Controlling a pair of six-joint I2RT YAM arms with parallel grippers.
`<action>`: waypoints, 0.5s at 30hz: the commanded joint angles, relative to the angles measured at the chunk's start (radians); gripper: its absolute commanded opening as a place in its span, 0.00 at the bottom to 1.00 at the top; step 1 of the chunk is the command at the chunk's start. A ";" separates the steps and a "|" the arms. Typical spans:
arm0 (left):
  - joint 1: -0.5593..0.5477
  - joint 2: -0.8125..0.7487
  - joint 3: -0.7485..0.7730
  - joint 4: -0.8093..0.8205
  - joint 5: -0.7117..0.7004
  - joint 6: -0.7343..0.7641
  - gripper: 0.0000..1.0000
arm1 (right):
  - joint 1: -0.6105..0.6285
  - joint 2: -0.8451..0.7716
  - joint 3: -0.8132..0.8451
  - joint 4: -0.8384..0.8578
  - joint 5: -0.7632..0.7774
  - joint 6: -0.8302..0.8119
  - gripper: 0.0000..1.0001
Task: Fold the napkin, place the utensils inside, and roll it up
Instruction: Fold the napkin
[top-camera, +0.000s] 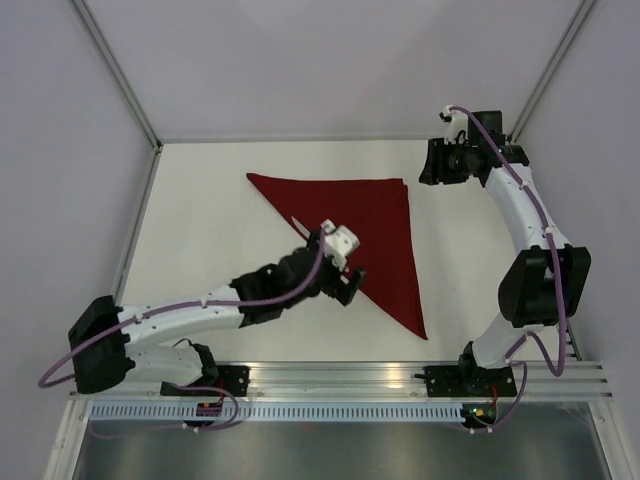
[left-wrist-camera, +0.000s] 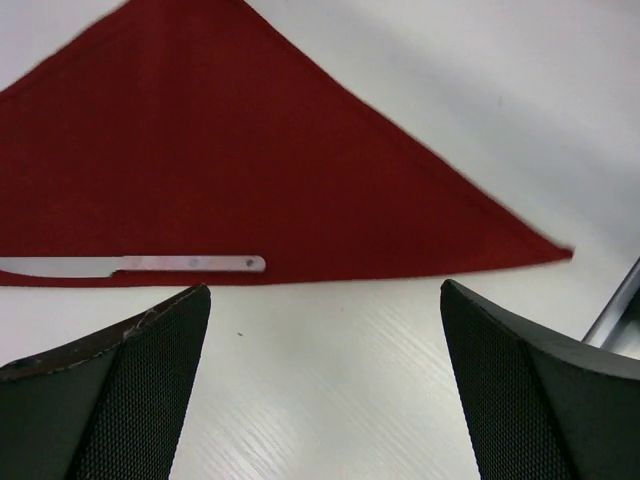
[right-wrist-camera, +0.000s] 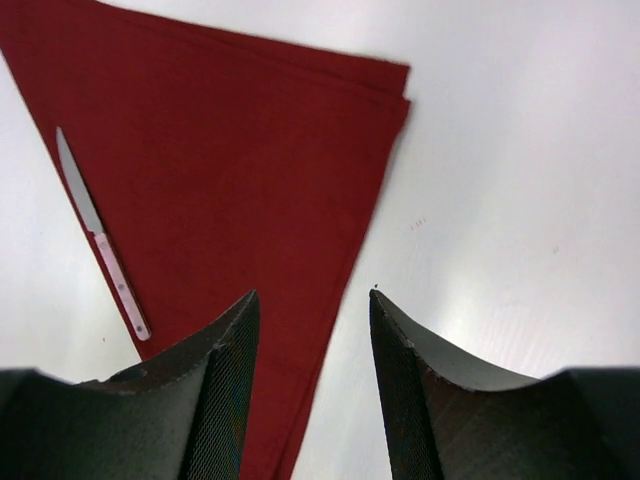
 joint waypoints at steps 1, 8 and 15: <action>-0.150 0.081 -0.082 0.261 -0.219 0.224 0.99 | -0.083 -0.038 -0.040 0.034 -0.072 0.023 0.54; -0.364 0.295 -0.143 0.533 -0.272 0.333 0.93 | -0.123 -0.053 -0.056 0.045 -0.083 0.026 0.54; -0.466 0.540 -0.040 0.594 -0.340 0.407 0.88 | -0.128 -0.065 -0.070 0.051 -0.083 0.027 0.53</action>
